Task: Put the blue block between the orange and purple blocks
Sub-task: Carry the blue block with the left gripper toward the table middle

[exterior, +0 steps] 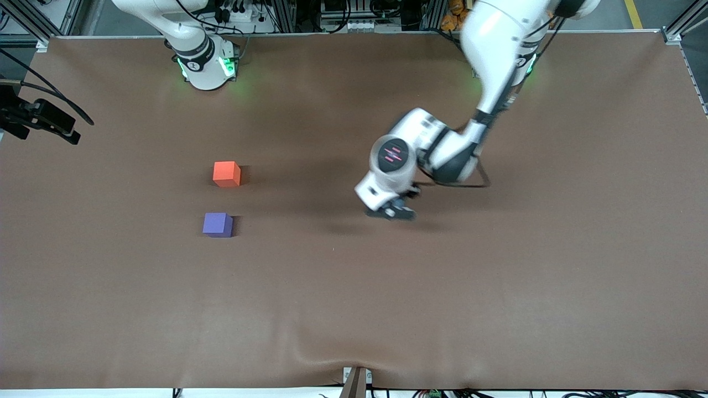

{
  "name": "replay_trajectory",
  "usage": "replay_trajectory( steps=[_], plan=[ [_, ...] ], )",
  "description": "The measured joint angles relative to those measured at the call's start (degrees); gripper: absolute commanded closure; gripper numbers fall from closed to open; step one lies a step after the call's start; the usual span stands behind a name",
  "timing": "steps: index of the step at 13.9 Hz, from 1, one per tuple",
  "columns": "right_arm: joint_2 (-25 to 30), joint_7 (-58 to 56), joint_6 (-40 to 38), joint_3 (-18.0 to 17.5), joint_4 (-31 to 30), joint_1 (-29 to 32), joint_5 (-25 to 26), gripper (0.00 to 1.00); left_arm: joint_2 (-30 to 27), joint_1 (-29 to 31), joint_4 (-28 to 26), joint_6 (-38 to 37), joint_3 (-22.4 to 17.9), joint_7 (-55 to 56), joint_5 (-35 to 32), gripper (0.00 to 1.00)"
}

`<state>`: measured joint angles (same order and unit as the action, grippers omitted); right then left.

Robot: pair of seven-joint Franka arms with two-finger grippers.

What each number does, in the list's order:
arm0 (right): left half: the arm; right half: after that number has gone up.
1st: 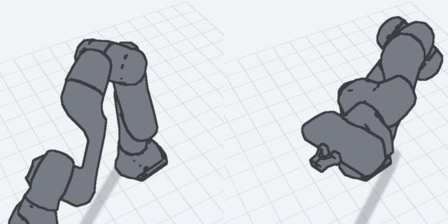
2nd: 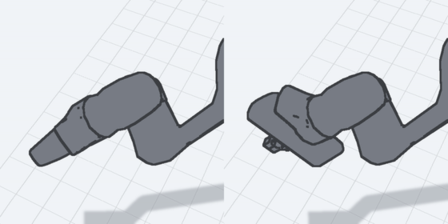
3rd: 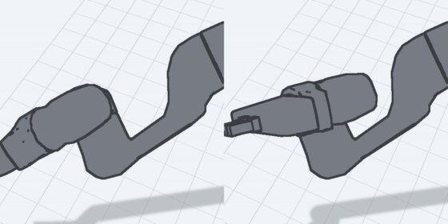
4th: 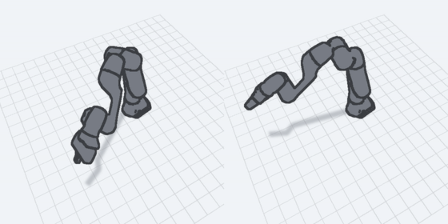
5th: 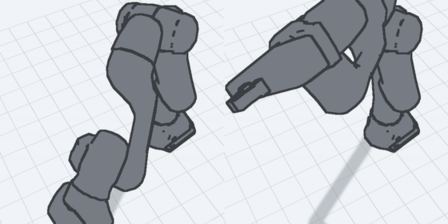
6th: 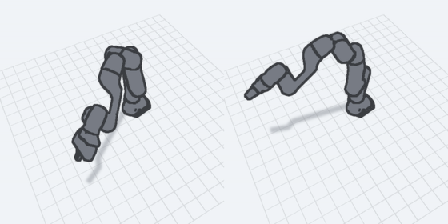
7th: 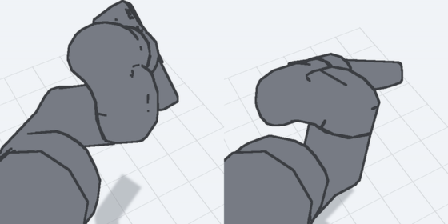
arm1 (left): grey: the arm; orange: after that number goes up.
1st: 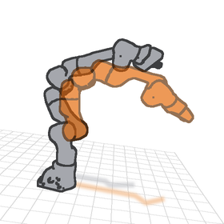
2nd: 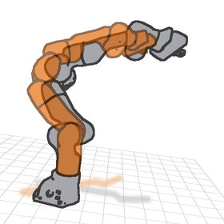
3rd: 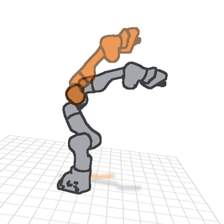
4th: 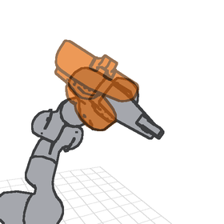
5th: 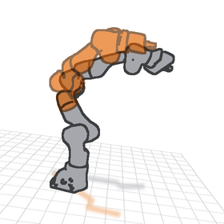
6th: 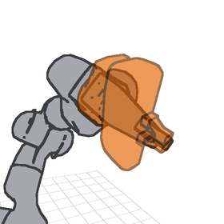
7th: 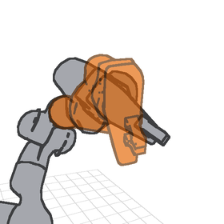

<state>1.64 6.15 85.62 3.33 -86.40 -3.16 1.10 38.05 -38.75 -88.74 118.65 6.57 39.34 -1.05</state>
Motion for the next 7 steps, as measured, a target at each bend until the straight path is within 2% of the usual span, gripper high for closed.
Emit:
replay_trajectory(
  steps=[4,5,7],
  plan=[
    [0.0,0.0,0.0,-0.01,0.0,0.0,0.0,0.0,5.83,-7.73,6.66,0.77,-0.08,7.56,4.02,0.9],
    [0.0,0.0,0.0,-0.01,0.0,0.0,0.0,0.0,6.83,-9.01,7.39,0.96,-0.08,8.12,4.13,0.78],
    [0.0,0.0,0.0,-0.01,0.0,0.0,0.0,0.0,8.26,-10.3,7.84,1.77,-0.13,8.32,4.15,0.0]
  ],
)
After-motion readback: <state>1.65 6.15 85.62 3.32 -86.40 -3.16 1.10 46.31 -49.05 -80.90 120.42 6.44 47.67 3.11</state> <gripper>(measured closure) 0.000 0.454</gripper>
